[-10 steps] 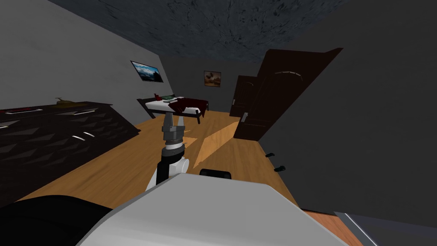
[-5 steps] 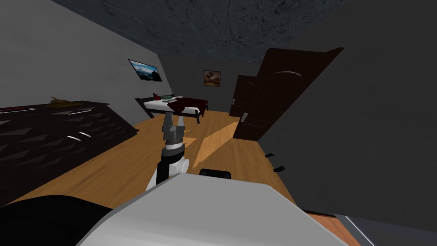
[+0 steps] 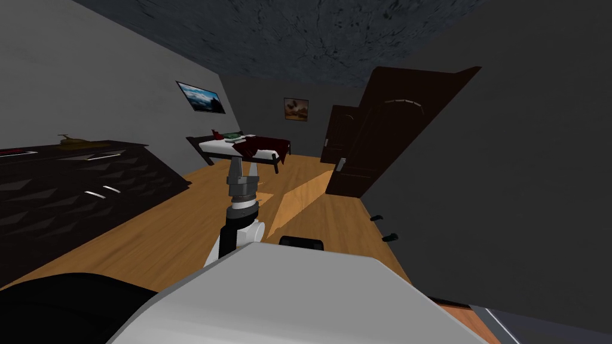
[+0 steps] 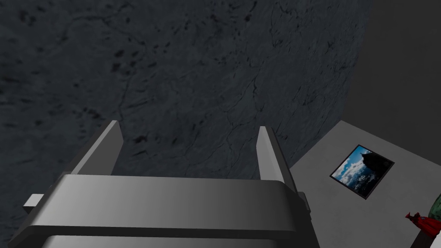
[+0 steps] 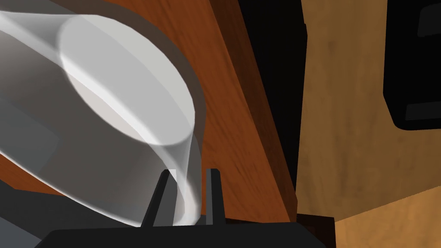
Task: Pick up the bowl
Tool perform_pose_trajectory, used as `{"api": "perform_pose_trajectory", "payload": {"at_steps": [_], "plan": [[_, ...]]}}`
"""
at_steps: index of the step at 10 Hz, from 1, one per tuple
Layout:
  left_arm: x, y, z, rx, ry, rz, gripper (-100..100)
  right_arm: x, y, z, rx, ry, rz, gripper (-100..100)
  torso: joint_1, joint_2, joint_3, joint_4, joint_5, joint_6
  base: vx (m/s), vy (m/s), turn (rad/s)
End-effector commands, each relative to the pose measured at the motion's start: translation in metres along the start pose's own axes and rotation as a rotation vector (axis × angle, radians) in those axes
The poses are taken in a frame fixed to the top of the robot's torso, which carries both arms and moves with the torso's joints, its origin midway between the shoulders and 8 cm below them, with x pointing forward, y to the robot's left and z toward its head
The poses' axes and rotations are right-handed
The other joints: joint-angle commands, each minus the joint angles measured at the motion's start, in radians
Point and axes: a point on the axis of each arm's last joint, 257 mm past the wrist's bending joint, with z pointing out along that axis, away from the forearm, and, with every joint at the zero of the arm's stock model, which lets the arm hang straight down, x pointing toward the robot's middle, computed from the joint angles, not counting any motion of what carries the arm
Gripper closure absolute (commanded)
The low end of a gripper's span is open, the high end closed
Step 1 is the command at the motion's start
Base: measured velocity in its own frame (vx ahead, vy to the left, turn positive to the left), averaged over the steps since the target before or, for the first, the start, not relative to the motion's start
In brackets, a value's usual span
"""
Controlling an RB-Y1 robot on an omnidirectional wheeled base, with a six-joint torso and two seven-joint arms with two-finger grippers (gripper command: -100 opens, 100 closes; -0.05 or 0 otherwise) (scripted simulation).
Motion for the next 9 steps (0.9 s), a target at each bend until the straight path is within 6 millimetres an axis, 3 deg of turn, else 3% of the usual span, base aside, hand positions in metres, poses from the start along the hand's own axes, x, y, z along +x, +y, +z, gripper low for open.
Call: {"api": "perform_pose_trajectory", "payload": {"at_steps": [1,2,3,5,6,7,8,9], "plan": [[0.000,0.000,0.000,0.000,0.000,0.000,0,0.004,-0.006,-0.002,0.013,0.003,-0.017,100,0.000,0.000,0.000,0.000,0.000,0.000,0.028,-0.022,0.003],[0.000,0.000,0.000,0.000,0.000,0.000,0,0.002,-0.017,-0.004,0.035,-0.002,-0.010,100,0.001,0.001,0.000,0.000,0.001,0.000,0.008,-0.001,0.004],[0.000,0.000,0.000,0.000,0.000,0.000,0,0.016,0.001,-0.011,0.002,-0.001,-0.003,100,0.003,0.002,0.001,0.000,0.002,0.000,0.045,-0.039,-0.013],[0.000,0.000,0.000,0.000,0.000,0.000,0,0.020,-0.020,-0.017,0.053,0.004,-0.002,100,0.002,0.000,0.000,-0.001,0.002,0.001,0.041,-0.038,-0.008],[0.000,0.000,0.000,0.000,0.000,0.000,0,0.021,-0.021,-0.017,0.055,0.007,-0.012,100,0.003,0.001,0.000,-0.001,0.003,0.000,0.011,-0.005,0.004],[0.000,0.000,0.000,0.000,0.000,0.000,0,0.036,-0.008,-0.026,0.032,0.011,-0.001,100,0.004,0.001,0.000,-0.001,0.004,0.000,0.045,-0.047,-0.004],[0.000,0.000,0.000,0.000,0.000,0.000,0,0.043,-0.008,-0.029,0.045,0.022,0.004,100,0.004,0.000,-0.001,-0.001,0.003,0.001,0.056,-0.044,-0.017],[0.000,0.000,0.000,0.000,0.000,0.000,0,0.045,-0.023,-0.033,0.073,0.026,-0.005,100,0.004,-0.001,-0.001,-0.001,0.003,0.001,0.032,-0.017,-0.005]]}}
